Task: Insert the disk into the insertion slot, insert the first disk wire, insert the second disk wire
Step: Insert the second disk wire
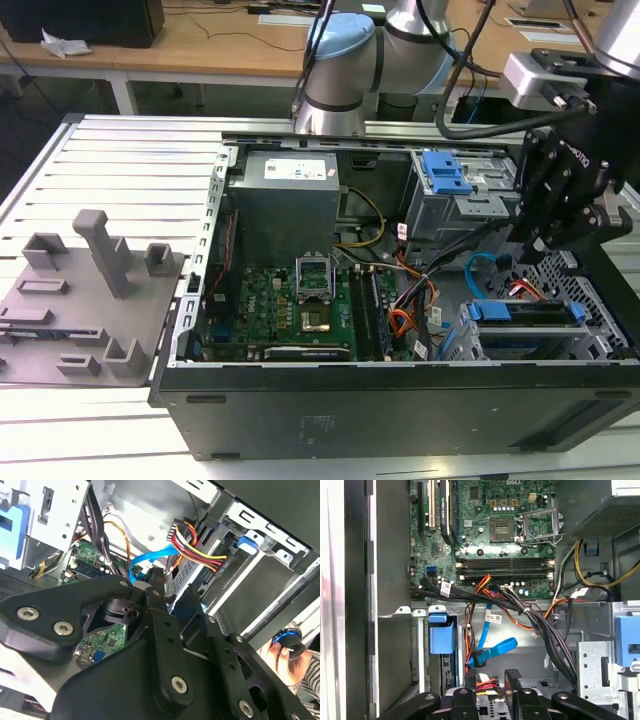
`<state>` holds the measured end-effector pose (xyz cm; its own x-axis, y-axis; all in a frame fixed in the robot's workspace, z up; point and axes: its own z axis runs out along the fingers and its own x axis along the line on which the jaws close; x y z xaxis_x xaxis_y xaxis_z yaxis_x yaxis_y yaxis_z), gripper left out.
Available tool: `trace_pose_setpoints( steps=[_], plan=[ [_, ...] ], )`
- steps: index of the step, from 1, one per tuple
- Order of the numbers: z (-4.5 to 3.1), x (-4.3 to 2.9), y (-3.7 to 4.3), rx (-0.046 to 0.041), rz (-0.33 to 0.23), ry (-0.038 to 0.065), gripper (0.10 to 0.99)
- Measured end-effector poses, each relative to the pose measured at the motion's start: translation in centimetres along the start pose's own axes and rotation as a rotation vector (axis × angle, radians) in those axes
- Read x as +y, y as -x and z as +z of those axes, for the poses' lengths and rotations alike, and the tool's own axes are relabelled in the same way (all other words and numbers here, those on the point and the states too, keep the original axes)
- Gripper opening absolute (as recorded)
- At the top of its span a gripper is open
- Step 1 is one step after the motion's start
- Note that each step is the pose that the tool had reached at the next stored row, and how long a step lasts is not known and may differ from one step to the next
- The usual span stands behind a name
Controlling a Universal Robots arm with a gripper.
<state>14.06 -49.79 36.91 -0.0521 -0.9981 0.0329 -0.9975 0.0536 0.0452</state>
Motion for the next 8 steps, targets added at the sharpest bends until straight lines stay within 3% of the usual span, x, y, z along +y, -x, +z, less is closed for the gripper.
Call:
trace_pose_setpoints(
  steps=[4, 8],
  plan=[
    [0.0, 0.0, 0.01, 0.0031, -0.07, -0.002, 0.361],
    [0.09, 0.0, 0.04, 0.0025, -0.071, -0.002, 0.361]
  ],
)
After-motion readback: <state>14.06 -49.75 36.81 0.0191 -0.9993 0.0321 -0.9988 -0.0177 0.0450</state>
